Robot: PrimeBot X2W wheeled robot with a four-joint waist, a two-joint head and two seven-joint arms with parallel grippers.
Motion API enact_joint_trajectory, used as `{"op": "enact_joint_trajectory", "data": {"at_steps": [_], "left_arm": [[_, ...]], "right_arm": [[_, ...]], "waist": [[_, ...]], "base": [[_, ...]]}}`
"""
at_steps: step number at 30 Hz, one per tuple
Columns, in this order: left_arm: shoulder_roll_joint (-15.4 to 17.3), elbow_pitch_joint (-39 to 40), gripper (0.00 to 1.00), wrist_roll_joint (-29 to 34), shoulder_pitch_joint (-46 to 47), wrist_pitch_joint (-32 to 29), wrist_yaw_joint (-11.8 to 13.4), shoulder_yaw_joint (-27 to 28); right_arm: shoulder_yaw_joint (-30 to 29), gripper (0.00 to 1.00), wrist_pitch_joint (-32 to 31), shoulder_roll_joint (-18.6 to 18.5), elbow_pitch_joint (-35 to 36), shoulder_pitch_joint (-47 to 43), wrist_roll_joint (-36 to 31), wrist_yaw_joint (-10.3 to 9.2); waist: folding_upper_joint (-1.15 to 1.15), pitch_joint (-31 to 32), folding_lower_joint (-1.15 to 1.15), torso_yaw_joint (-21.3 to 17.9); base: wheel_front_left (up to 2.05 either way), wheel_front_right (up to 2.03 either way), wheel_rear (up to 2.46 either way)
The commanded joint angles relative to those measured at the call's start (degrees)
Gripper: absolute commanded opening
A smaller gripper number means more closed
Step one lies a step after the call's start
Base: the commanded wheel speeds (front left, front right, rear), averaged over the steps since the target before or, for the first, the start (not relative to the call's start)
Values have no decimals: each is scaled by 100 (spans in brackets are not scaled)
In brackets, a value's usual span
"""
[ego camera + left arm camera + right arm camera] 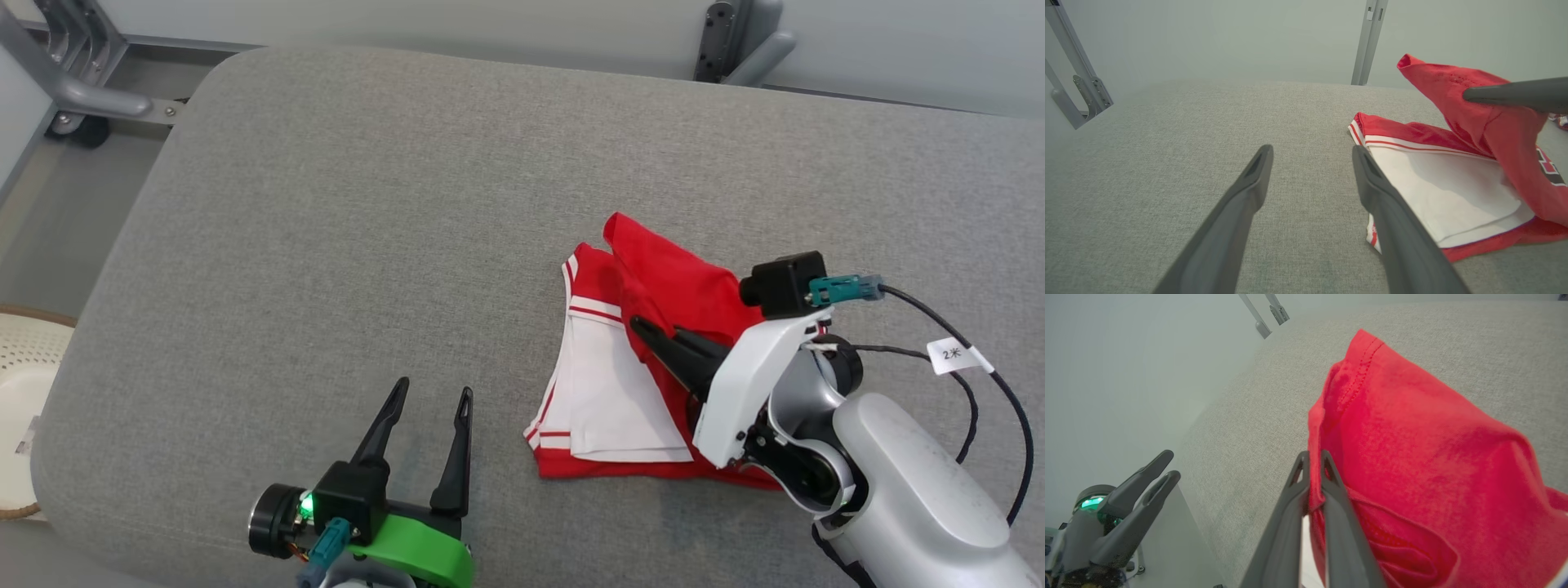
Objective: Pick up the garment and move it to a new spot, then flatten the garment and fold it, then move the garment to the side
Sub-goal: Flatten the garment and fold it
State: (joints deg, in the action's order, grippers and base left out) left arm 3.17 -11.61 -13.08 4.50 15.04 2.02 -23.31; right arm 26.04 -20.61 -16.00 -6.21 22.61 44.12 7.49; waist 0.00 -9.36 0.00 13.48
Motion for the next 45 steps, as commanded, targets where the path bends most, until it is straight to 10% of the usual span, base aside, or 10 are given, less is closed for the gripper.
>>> {"op": "enact_joint_trajectory", "data": {"at_steps": [1, 23, 25, 26, 27, 35, 45], "left_arm": [[-11, 9, 100, -11, 61, 13, -10, 13], [-25, 111, 100, -28, 111, 13, 10, 12], [-26, 106, 100, -31, 134, 13, 11, 0], [-26, 97, 100, -24, 146, 13, 13, -12], [-26, 92, 100, -23, 144, 13, 18, -21], [-24, 111, 100, 4, 13, 13, 56, 24], [-22, 81, 100, 94, -233, 13, 57, 175]], "right_arm": [[96, 0, -29, 37, -73, -2, -32, -1], [776, 0, 556, 318, -1037, 466, -91, -1], [801, 6, 641, 373, -1135, 539, -80, -1], [805, 28, 741, 439, -1256, 580, -56, 0], [805, 98, 832, 487, -1280, 607, -38, 0], [309, 100, 1399, 379, -639, 298, 1220, -1], [-272, 100, 2519, -602, -664, -544, 464, -1]], "waist": [[0, -18, 0, 169], [0, -121, 0, 138], [0, -124, 0, 139], [0, -123, 0, 135], [0, -119, 0, 132], [0, 14, 0, 36], [0, 340, 0, -421]], "base": [[0, 0, 0], [0, 0, 0], [0, 0, 0], [0, 0, 0], [0, 0, 0], [0, 0, 0], [0, 0, 0]]}}
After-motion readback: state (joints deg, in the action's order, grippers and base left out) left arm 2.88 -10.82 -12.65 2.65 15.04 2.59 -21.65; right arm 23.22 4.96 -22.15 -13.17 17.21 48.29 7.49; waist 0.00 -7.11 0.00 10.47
